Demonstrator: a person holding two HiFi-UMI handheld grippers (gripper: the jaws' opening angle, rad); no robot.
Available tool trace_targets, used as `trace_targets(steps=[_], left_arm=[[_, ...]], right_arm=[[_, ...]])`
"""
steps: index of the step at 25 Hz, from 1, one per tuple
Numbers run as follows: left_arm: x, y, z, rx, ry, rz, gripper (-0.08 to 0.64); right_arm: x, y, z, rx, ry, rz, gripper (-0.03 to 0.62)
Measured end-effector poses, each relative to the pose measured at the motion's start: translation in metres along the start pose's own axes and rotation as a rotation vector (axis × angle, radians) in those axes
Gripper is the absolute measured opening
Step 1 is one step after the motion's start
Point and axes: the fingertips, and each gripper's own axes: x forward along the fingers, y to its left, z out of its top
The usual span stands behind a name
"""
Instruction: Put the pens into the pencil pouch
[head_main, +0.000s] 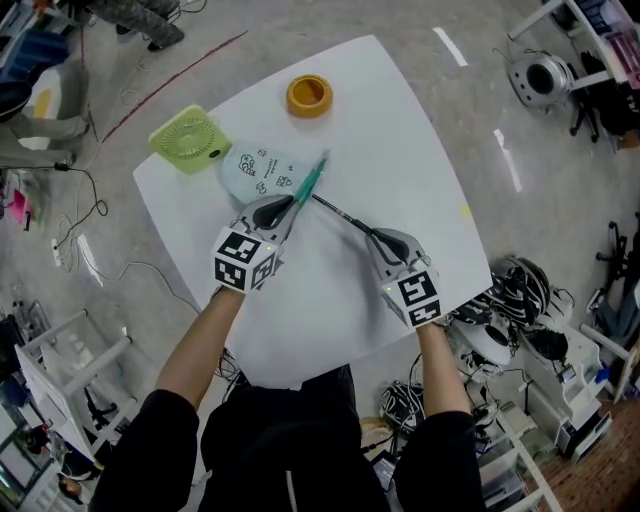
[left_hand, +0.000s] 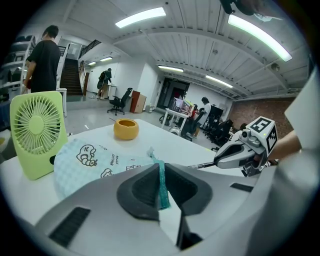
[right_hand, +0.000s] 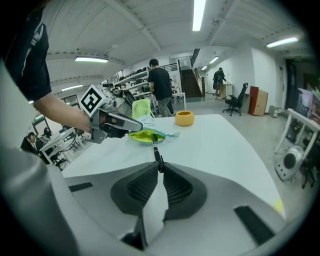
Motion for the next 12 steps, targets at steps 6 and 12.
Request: trace_targets(steps=[6, 12], left_arm=[[-0.004, 0.0, 0.003, 0.01, -0.003, -0.001, 0.049], [-0.008, -0.003, 0.003, 0.012, -0.013, -0.01, 0.041]], right_arm=[[0.016, 0.016, 0.01, -0.006, -0.008, 0.043, 0.044], [0.041, 0.029, 0.024, 0.003, -0.014, 0.068, 0.044]])
